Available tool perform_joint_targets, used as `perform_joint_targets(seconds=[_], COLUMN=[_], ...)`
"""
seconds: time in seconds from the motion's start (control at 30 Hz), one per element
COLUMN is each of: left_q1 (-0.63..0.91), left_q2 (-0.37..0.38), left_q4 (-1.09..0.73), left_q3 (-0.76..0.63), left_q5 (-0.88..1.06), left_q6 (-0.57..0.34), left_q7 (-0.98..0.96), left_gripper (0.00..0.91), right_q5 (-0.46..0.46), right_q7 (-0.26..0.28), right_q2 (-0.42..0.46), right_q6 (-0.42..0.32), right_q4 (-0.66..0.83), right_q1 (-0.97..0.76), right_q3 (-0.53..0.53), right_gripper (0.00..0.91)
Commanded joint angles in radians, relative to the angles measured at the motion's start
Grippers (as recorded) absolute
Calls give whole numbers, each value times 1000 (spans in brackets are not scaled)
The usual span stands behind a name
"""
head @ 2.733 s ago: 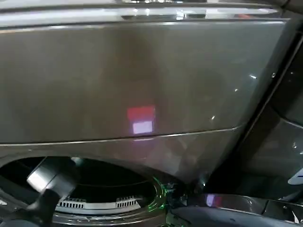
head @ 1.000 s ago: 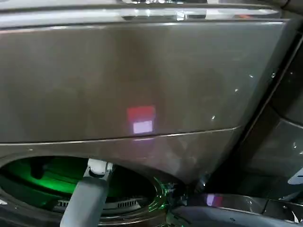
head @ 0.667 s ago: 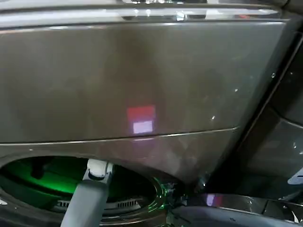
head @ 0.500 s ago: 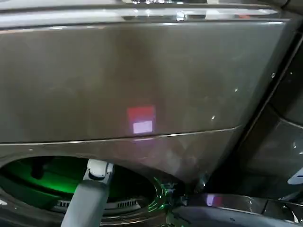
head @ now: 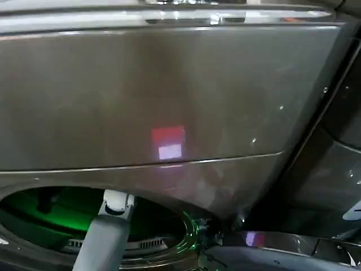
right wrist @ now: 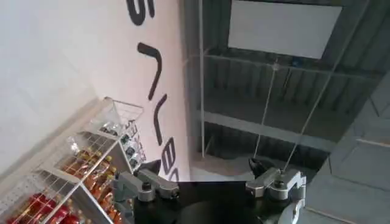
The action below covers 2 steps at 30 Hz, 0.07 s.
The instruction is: Grasp the clothes from the dryer.
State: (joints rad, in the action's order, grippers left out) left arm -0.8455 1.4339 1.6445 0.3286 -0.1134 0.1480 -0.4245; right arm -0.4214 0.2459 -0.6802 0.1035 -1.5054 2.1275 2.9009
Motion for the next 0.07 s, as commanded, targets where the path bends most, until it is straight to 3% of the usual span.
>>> perform_joint_targets(seconds=[0.03,0.07], left_q1=[0,-1], left_q2=[1,1], left_q4=[4,5], left_q3=[-1,-1], left_q5=[0,-1], left_q6=[-2,-1], left_q7=[1,2], left_gripper=[0,0], right_q5=[-1,-1], right_q7=[0,1], right_q2=[-3,-3], right_q6=[1,1], right_q4=[-2,-2], right_q1=[0,1], right_q3=[3,4], right_gripper=[907,907])
